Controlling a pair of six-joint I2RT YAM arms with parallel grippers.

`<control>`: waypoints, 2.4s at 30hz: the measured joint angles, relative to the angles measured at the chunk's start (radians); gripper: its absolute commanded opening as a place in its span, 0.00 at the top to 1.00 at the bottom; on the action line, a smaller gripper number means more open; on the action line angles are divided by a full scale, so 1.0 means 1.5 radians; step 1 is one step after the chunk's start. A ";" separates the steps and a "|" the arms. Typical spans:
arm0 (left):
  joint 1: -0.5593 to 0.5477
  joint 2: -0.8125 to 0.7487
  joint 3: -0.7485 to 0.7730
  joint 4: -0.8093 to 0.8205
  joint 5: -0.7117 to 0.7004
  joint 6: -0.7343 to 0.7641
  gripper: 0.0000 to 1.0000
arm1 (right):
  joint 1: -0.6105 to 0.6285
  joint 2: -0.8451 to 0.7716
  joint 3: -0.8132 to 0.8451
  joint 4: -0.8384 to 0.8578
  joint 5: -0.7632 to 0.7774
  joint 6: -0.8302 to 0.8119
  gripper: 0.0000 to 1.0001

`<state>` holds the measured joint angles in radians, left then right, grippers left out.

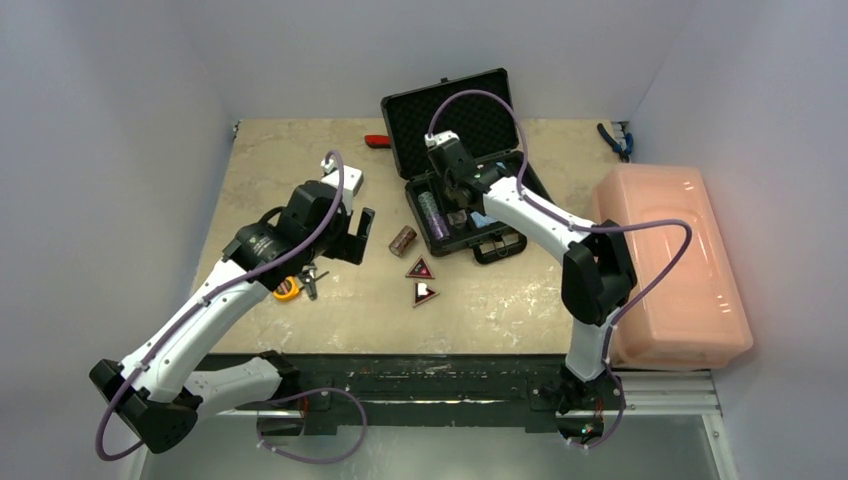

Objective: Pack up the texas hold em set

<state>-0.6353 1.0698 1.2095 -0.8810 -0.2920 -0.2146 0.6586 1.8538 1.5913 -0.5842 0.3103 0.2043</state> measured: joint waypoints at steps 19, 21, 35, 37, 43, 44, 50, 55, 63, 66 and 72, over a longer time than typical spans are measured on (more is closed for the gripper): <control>0.000 -0.013 -0.031 0.024 -0.010 0.023 0.12 | -0.024 0.123 0.062 -0.025 0.030 -0.056 1.00; 0.000 -0.013 -0.031 0.024 -0.010 0.025 0.13 | -0.023 0.126 0.063 -0.025 0.027 -0.056 1.00; 0.000 -0.013 -0.031 0.024 -0.010 0.030 0.15 | -0.022 0.144 0.070 -0.045 0.026 -0.042 0.83; 0.000 -0.013 -0.031 0.024 -0.010 0.031 0.15 | -0.022 0.144 0.070 -0.046 0.026 -0.039 0.71; 0.000 -0.013 -0.031 0.024 -0.010 0.034 0.16 | -0.022 0.144 0.070 -0.048 0.027 -0.030 0.44; 0.000 -0.013 -0.031 0.024 -0.010 0.034 0.16 | -0.022 0.144 0.070 -0.048 0.028 -0.030 0.42; 0.000 -0.013 -0.031 0.024 -0.010 0.034 0.16 | -0.024 0.144 0.080 -0.071 0.035 -0.027 0.36; 0.000 -0.013 -0.031 0.024 -0.010 0.034 0.16 | -0.024 0.144 0.091 -0.110 0.033 -0.028 0.39; 0.000 -0.013 -0.031 0.024 -0.010 0.034 0.16 | -0.024 0.144 0.143 -0.127 0.015 -0.027 0.43; 0.000 -0.013 -0.031 0.024 -0.010 0.035 0.16 | -0.024 0.144 0.169 -0.126 0.009 -0.027 0.45; 0.000 -0.013 -0.031 0.024 -0.010 0.035 0.17 | -0.024 0.169 0.220 -0.124 0.008 -0.026 0.49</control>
<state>-0.6353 1.0500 1.1625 -0.8452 -0.3069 -0.1627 0.6224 2.1078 1.9217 -0.7708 0.3225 0.1650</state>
